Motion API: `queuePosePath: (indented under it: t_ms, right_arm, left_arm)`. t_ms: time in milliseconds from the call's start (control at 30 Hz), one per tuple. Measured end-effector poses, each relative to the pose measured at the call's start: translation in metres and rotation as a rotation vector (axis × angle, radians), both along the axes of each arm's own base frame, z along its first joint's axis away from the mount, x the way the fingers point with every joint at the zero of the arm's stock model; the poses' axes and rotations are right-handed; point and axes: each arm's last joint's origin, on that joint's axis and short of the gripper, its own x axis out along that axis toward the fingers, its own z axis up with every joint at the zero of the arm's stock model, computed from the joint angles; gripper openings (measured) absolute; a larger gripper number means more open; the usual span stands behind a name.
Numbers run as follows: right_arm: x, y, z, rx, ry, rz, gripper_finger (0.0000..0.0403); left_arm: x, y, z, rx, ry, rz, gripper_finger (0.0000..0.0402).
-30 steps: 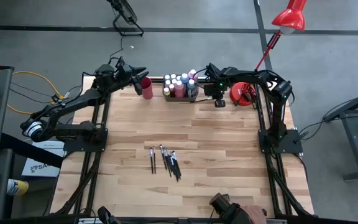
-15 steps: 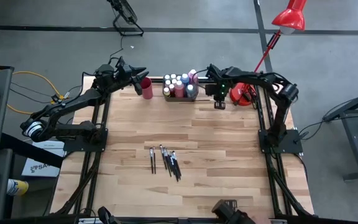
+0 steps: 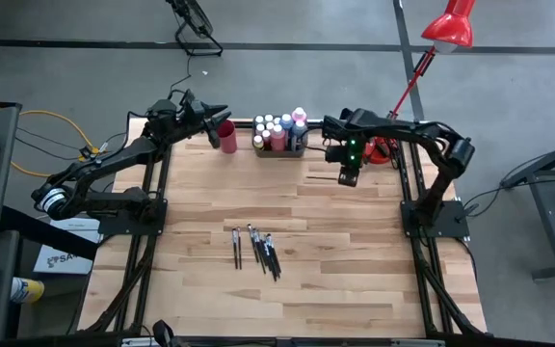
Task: Pick & Place Paint Supplies
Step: Put the black paint brush into the pink cup
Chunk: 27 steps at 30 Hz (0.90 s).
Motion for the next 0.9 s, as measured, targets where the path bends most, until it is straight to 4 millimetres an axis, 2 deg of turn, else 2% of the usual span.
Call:
queuePosePath:
  t_ms: [167,467,667,900]
  right_arm:
    - [0.005,0.02,0.016,0.119,-0.033,-0.243,0.0003]
    - [0.013,0.042,0.059,0.228,-0.295,-0.43,0.0003]
    - [0.021,0.047,0.079,0.278,-0.461,-0.496,0.0003]
    - [0.038,0.049,0.091,0.326,-0.62,-0.507,0.0004]
  left_arm:
    - [0.002,-0.002,0.003,0.16,0.063,-0.09,0.0113]
    - [0.02,-0.022,0.008,0.512,0.18,-0.212,0.0113]
    - [0.04,-0.043,0.019,0.748,0.251,-0.249,0.0113]
    - [0.054,-0.058,0.039,0.933,0.365,-0.203,0.0126]
